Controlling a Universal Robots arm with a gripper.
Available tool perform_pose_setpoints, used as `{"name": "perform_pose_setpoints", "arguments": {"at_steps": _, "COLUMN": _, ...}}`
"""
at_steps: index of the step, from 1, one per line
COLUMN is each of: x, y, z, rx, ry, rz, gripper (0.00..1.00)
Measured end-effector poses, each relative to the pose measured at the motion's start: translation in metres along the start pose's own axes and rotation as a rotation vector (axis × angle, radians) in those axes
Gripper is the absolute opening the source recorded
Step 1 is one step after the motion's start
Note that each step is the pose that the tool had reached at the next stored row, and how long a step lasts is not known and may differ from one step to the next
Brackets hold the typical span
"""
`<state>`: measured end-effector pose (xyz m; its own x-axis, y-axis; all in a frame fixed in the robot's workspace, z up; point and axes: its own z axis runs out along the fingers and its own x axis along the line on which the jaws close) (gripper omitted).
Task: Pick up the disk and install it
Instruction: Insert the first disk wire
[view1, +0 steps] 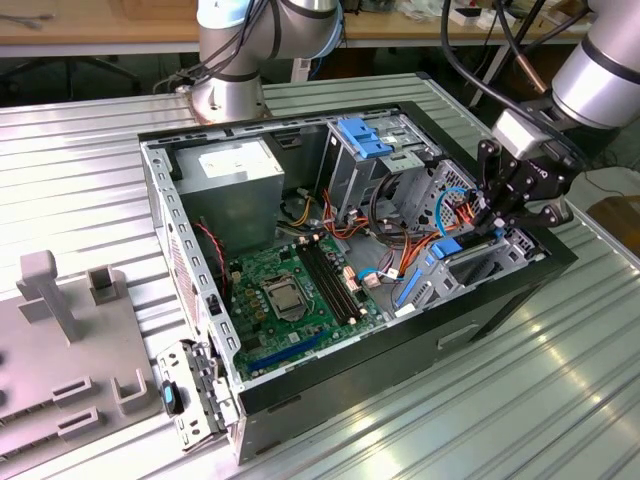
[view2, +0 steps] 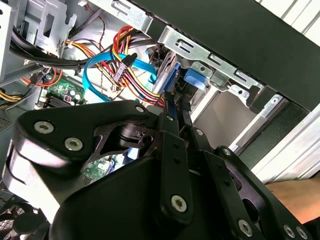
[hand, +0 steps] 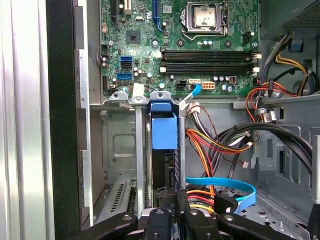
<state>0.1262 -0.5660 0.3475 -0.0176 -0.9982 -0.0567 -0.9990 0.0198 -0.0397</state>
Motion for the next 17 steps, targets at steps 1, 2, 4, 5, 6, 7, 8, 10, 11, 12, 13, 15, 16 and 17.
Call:
{"name": "perform_pose_setpoints", "arguments": {"at_steps": 1, "x": 0.0000, "y": 0.0000, "z": 0.0004, "rx": 0.0000, "ry": 0.0000, "rz": 0.000, "gripper": 0.17}}
{"name": "perform_pose_setpoints", "arguments": {"at_steps": 2, "x": 0.0001, "y": 0.0000, "z": 0.0010, "rx": 0.0000, "ry": 0.0001, "rz": 0.000, "gripper": 0.17}}
{"name": "perform_pose_setpoints", "arguments": {"at_steps": 4, "x": 0.0001, "y": 0.0000, "z": 0.0017, "rx": 0.0000, "ry": 0.0003, "rz": 0.000, "gripper": 0.17}}
{"name": "perform_pose_setpoints", "arguments": {"at_steps": 5, "x": 0.0001, "y": 0.0001, "z": 0.0020, "rx": 0.0001, "ry": 0.0002, "rz": 0.000, "gripper": 0.17}}
{"name": "perform_pose_setpoints", "arguments": {"at_steps": 6, "x": 0.0002, "y": 0.0001, "z": 0.0025, "rx": 0.0000, "ry": 0.0002, "rz": 0.000, "gripper": 0.17}}
{"name": "perform_pose_setpoints", "arguments": {"at_steps": 7, "x": 0.0001, "y": 0.0001, "z": 0.0028, "rx": 0.0000, "ry": 0.0002, "rz": 0.000, "gripper": 0.17}}
{"name": "perform_pose_setpoints", "arguments": {"at_steps": 8, "x": 0.0002, "y": 0.0001, "z": 0.0028, "rx": 0.0000, "ry": 0.0002, "rz": 0.000, "gripper": 0.17}}
{"name": "perform_pose_setpoints", "arguments": {"at_steps": 10, "x": 0.0002, "y": 0.0001, "z": 0.0030, "rx": 0.0000, "ry": 0.0001, "rz": 0.000, "gripper": 0.17}}
{"name": "perform_pose_setpoints", "arguments": {"at_steps": 11, "x": 0.0002, "y": 0.0001, "z": 0.0028, "rx": 0.0000, "ry": -0.0002, "rz": 0.000, "gripper": 0.17}}
{"name": "perform_pose_setpoints", "arguments": {"at_steps": 12, "x": 0.0001, "y": 0.0001, "z": 0.0015, "rx": 0.0001, "ry": -0.0006, "rz": 0.000, "gripper": 0.17}}
{"name": "perform_pose_setpoints", "arguments": {"at_steps": 13, "x": 0.0000, "y": 0.0000, "z": 0.0003, "rx": 0.0000, "ry": -0.0001, "rz": 0.000, "gripper": 0.17}}
{"name": "perform_pose_setpoints", "arguments": {"at_steps": 15, "x": 0.0000, "y": 0.0000, "z": 0.0003, "rx": 0.0000, "ry": -0.0004, "rz": 0.000, "gripper": 0.17}}
{"name": "perform_pose_setpoints", "arguments": {"at_steps": 16, "x": 0.0000, "y": 0.0000, "z": 0.0002, "rx": 0.0001, "ry": -0.0002, "rz": 0.000, "gripper": 0.17}}
{"name": "perform_pose_setpoints", "arguments": {"at_steps": 17, "x": 0.0000, "y": 0.0000, "z": 0.0001, "rx": 0.0000, "ry": 0.0000, "rz": 0.000, "gripper": 0.17}}
